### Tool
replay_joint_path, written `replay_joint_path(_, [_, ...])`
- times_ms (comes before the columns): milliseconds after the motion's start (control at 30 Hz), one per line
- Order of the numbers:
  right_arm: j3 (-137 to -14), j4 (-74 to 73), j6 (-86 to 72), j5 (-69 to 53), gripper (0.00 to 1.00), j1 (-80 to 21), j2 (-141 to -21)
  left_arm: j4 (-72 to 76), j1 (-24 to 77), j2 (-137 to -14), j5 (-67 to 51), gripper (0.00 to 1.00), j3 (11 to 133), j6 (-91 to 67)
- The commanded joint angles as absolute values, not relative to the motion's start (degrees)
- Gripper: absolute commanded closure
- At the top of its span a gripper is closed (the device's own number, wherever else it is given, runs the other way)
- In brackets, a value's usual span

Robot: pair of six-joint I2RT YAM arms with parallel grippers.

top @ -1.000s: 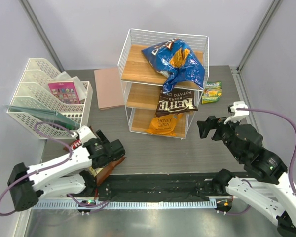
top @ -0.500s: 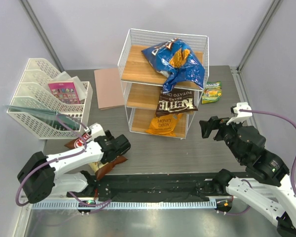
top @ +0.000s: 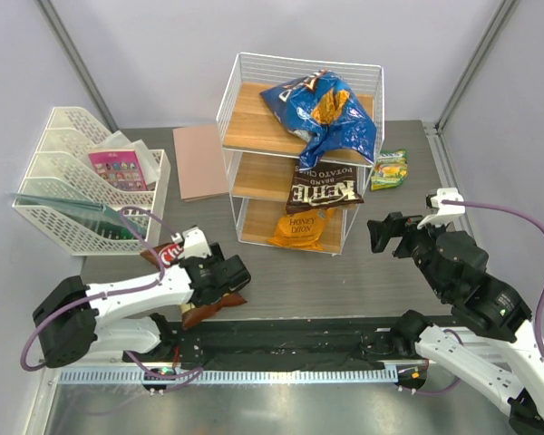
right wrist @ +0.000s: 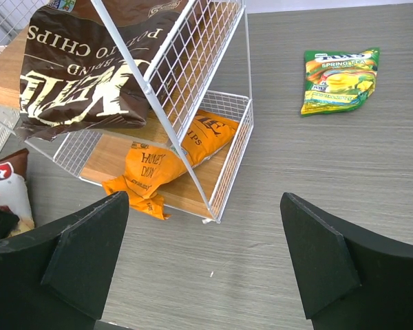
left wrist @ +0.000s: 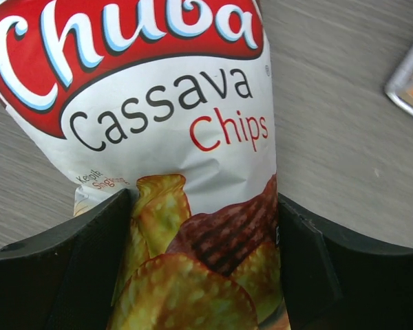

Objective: Place and organize the chips bags onto the shelf
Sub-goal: Adjust the potato chip at the center of the board.

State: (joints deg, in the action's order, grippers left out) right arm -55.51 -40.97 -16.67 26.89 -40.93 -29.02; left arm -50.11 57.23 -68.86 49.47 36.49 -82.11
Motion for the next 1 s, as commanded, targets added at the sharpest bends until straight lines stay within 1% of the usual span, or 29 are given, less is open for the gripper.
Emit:
replay_joint_path(0, [-55.8, -39.5, -17.4, 26.9, 0.03, -41.0, -30.1, -48.9, 64.5, -67.8, 44.5, 0.22, 35.8, -91.8])
replay_joint_path(100, [-55.5, -39.3, -17.3, 25.4, 0.03, -41.0, -31.0, -54.1, 67.1, -70.3, 44.0, 0.15, 39.1, -94.1])
replay_joint_path(133, [-55.6, -39.3, -17.4, 24.1, 0.03, -41.0, -31.6, -54.8, 68.6, -70.9, 44.3, 0.19, 39.9, -94.7])
replay_joint_path(167, [-55.8, -39.3, -17.2, 23.1, 0.03, -41.0, -31.8, -54.1, 69.3, -71.6, 44.5, 0.19, 41.2, -93.8])
replay_joint_path(200, [-55.9, -39.3, -17.4, 22.3, 0.04, -41.1, -32.0, -55.2, 70.0, -72.0, 44.9, 0.0, 42.0, -93.7])
replay_joint_path(300, [-55.9, -39.3, -17.9, 22.1, 0.04, -41.0, -31.9, -59.8, 70.4, -72.3, 48.2, 0.0, 44.6, -96.0])
replay_joint_path(400, [-56.1, -39.8, -17.8, 22.9, 0.04, -41.1, -31.8, -61.4, 70.4, -69.8, 49.7, 0.0, 44.9, -96.9])
replay_joint_path(600, [-56.9, -40.1, -17.8, 23.6, 0.04, -41.0, -32.3, -63.1, 70.7, -65.3, 46.8, 0.0, 43.2, -98.1])
replay_joint_path(967, [-57.2, -39.6, -18.0, 23.0, 0.04, -41.0, -32.3, -73.5, 75.4, -64.7, 44.0, 0.0, 43.9, -104.1])
